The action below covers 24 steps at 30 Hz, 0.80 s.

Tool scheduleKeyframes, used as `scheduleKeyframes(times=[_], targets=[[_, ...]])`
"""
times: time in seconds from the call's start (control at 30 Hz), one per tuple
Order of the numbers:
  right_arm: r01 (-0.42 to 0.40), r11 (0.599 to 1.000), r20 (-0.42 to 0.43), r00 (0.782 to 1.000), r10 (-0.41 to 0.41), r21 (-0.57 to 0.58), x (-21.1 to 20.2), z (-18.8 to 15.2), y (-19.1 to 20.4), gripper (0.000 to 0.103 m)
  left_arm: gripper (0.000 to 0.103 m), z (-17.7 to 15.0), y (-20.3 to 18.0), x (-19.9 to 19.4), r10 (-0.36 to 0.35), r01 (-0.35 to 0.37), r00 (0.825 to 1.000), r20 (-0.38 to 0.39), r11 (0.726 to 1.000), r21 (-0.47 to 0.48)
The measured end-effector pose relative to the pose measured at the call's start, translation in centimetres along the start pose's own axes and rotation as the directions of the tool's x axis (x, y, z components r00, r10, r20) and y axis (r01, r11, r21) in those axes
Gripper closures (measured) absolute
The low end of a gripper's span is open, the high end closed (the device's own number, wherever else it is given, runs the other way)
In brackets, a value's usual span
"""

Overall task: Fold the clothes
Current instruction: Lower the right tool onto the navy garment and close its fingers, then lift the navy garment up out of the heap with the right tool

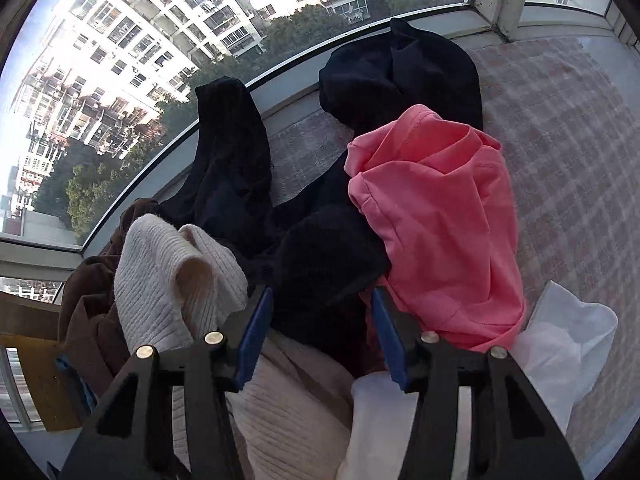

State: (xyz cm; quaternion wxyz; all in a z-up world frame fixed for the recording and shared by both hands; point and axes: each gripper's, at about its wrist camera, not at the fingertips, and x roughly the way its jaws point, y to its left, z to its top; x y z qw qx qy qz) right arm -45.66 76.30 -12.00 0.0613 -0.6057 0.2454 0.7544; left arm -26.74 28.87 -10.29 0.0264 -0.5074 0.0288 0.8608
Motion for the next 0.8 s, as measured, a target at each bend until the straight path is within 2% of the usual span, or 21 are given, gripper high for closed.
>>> scheduleKeyframes(times=[0.07, 0.1, 0.13, 0.23, 0.33, 0.4, 0.5, 0.6, 0.7, 0.8], targets=[[-0.055, 0.998, 0.019, 0.998, 0.055, 0.022, 0.0, 0.4, -0.1, 0.053, 0.029, 0.3, 0.1, 0.0, 0.002, -0.002, 1.0, 0.008, 1.0, 0.001], [-0.086, 0.996, 0.051, 0.995, 0.085, 0.019, -0.9, 0.3, -0.1, 0.061, 0.029, 0.3, 0.1, 0.1, 0.0, 0.0, 1.0, 0.006, 1.0, 0.002], [-0.116, 0.993, 0.083, 0.99, 0.115, 0.016, -1.8, 0.2, 0.0, 0.096, 0.029, 0.3, 0.2, 0.2, -0.002, 0.002, 1.0, 0.004, 1.0, 0.003], [-0.206, 0.979, 0.178, 0.963, 0.203, -0.001, -4.4, -0.1, 0.2, 0.1, 0.029, 0.3, 0.3, 0.4, -0.004, 0.004, 1.0, 0.0, 1.0, 0.004], [-0.292, 0.956, 0.269, 0.919, 0.288, -0.026, -7.1, -0.4, 0.4, 0.102, 0.029, 0.1, 0.5, 0.3, 0.0, 0.0, 1.0, -0.001, 1.0, 0.001], [-0.347, 0.937, 0.328, 0.881, 0.342, -0.047, -8.9, -0.6, 0.5, 0.102, 0.029, 0.1, 0.8, 0.2, 0.0, 0.0, 1.0, -0.001, 1.0, -0.007], [-0.432, 0.895, 0.449, 0.782, 0.433, -0.11, -16.2, -0.7, 1.6, 0.102, 0.029, 0.0, 1.2, -0.6, -0.007, 0.007, 1.0, 0.012, 1.0, -0.011], [-0.401, 0.895, 0.526, 0.727, 0.442, -0.196, -24.2, -1.4, 4.4, 0.102, 0.029, -0.1, 1.7, -1.8, -0.003, 0.003, 0.999, 0.042, 1.0, -0.009], [-0.409, 0.871, 0.595, 0.639, 0.487, -0.273, -31.8, -3.3, 6.4, 0.102, 0.029, -0.3, 2.6, -2.9, -0.007, 0.009, 0.997, 0.073, 1.0, -0.026], [-0.356, 0.869, 0.65, 0.579, 0.493, -0.342, -39.2, -5.7, 9.2, 0.102, 0.029, -0.7, 3.5, -3.8, -0.026, 0.03, 0.996, 0.087, 0.999, -0.041]])
